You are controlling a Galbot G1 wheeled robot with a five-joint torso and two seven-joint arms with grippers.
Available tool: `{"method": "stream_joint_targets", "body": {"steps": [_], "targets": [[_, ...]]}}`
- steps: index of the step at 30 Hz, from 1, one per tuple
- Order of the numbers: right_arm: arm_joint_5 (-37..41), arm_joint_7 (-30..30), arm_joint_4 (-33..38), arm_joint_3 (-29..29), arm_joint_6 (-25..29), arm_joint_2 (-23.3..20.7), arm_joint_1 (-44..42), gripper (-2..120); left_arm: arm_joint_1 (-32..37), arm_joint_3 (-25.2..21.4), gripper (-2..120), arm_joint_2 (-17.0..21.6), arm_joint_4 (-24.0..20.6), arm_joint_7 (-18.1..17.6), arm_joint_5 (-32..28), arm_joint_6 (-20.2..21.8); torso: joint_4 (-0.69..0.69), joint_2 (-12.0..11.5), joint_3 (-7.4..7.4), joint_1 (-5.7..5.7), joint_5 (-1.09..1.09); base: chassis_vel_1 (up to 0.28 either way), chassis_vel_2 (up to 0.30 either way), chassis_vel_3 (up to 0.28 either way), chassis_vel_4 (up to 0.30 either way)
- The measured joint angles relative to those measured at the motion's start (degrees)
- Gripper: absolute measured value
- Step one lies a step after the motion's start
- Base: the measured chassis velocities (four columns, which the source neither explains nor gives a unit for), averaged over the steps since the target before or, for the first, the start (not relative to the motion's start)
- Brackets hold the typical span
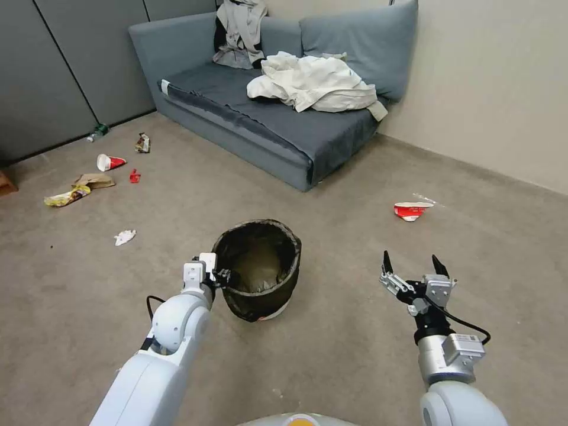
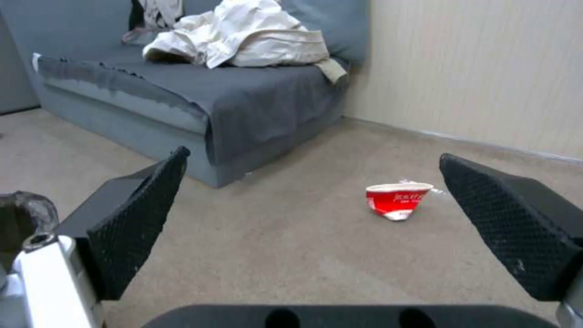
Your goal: Pick up the trash can from the floor.
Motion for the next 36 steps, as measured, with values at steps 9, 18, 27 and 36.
{"method": "stream_joint_targets", "body": {"steps": [9, 18, 27, 36], "targets": [[0.1, 0.2, 0.1, 0.3, 0.2, -0.2, 0.0, 100, 0.7, 0.5, 8, 0.2, -1.3, 0.1, -0.1, -0.2, -0.02, 0.0, 0.0, 0.0, -0.02, 0.0, 0.0, 0.0, 0.0], [1.3, 1.1, 0.7, 1.0, 0.2, -0.4, 0.0, 100, 3.8, -0.6, 7, 1.5, -7.8, 0.0, -0.7, -2.8, 0.01, 0.0, 0.0, 0.0, 0.0, 0.0, 0.0, 0.0, 0.0], [1.6, 1.1, 1.3, 0.7, 0.1, -0.4, 0.0, 100, 7.2, -3.8, 6, 2.3, -15.9, 0.2, -2.8, -6.1, 0.01, 0.0, 0.0, 0.0, -0.01, 0.0, 0.0, 0.0, 0.0], [1.7, 1.1, 1.9, 0.9, 0.1, -0.4, -0.1, 100, 12.4, -4.3, 6, 1.5, -21.4, 3.9, -5.9, -14.3, 0.01, 0.0, 0.0, 0.0, 0.0, 0.0, 0.0, 0.0, 0.0]]}}
